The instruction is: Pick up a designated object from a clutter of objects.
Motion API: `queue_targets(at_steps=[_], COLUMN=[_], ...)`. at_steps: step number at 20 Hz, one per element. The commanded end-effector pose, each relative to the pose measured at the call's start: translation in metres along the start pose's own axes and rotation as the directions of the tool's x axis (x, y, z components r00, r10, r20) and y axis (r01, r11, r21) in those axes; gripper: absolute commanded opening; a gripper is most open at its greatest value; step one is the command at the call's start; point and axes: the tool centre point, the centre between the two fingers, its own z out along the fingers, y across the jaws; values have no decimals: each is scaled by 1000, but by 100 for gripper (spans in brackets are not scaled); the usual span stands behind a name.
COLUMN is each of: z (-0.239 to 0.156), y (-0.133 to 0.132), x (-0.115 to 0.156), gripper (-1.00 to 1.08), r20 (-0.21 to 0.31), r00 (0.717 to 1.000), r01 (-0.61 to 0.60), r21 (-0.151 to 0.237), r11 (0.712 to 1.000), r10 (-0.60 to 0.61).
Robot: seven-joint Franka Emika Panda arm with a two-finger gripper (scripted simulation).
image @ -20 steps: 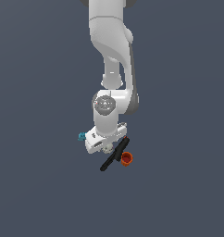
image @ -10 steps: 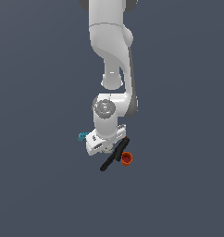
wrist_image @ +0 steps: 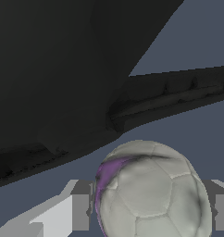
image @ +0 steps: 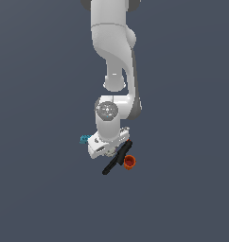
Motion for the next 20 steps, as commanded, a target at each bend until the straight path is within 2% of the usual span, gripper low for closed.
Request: queue_targets(at_steps=[1, 10, 20], z=[-4, -49, -150], y=[-1, -14, -42], x=[1, 11, 34], gripper=[-100, -100, -100], r20=[-1, -1, -1], r00=[1000, 1000, 1000], r01=[0, 0, 1], r21=[-1, -1, -1], r11=[1000, 1000, 1000], r10=[0, 0, -1])
